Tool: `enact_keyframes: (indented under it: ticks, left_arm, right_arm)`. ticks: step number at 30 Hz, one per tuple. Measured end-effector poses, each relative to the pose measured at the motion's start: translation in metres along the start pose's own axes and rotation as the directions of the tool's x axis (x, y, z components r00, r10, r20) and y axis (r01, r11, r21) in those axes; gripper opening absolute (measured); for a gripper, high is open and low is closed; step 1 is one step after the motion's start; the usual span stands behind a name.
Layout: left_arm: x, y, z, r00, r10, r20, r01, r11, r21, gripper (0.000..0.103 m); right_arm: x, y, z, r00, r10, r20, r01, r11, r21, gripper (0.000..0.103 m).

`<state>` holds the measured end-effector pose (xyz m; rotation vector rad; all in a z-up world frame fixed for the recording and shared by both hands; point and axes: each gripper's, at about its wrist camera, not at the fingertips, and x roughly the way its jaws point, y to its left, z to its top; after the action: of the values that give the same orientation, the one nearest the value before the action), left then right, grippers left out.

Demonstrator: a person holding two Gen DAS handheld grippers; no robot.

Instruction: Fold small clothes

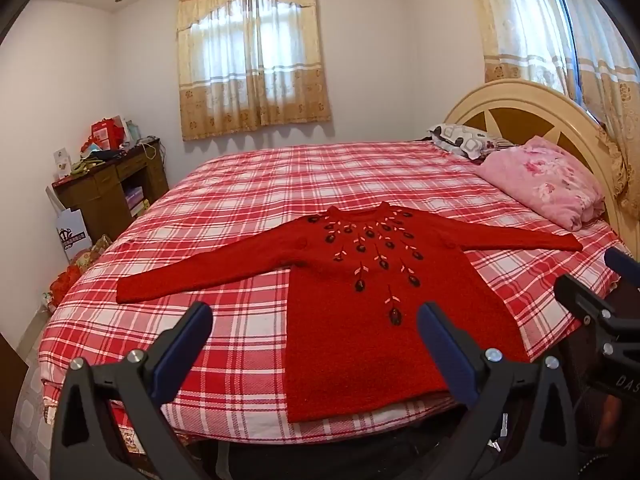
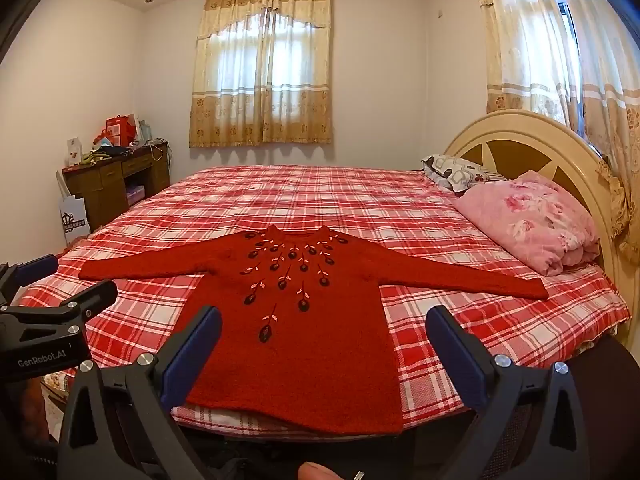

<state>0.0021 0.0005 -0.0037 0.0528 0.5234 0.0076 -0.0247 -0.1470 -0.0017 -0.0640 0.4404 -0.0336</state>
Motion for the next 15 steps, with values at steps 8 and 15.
enact_keyframes:
  ticks: [8, 15]
  left_arm:
    - [0.0001, -0.0003, 0.0005, 1.000, 0.002, -0.001, -0.002, 1.000, -0.001, 0.103]
    - [0.0001, 0.0017, -0.0002, 1.000, 0.006, -0.001, -0.006, 1.000, -0.006, 0.103]
  right_arm:
    - [0.0000, -0.0004, -0.0005, 1.000, 0.002, -0.001, -0.002, 1.000, 0.001, 0.102]
    - [0.0001, -0.0002, -0.0013, 1.000, 0.004, -0.004, -0.004, 1.000, 0.003, 0.102]
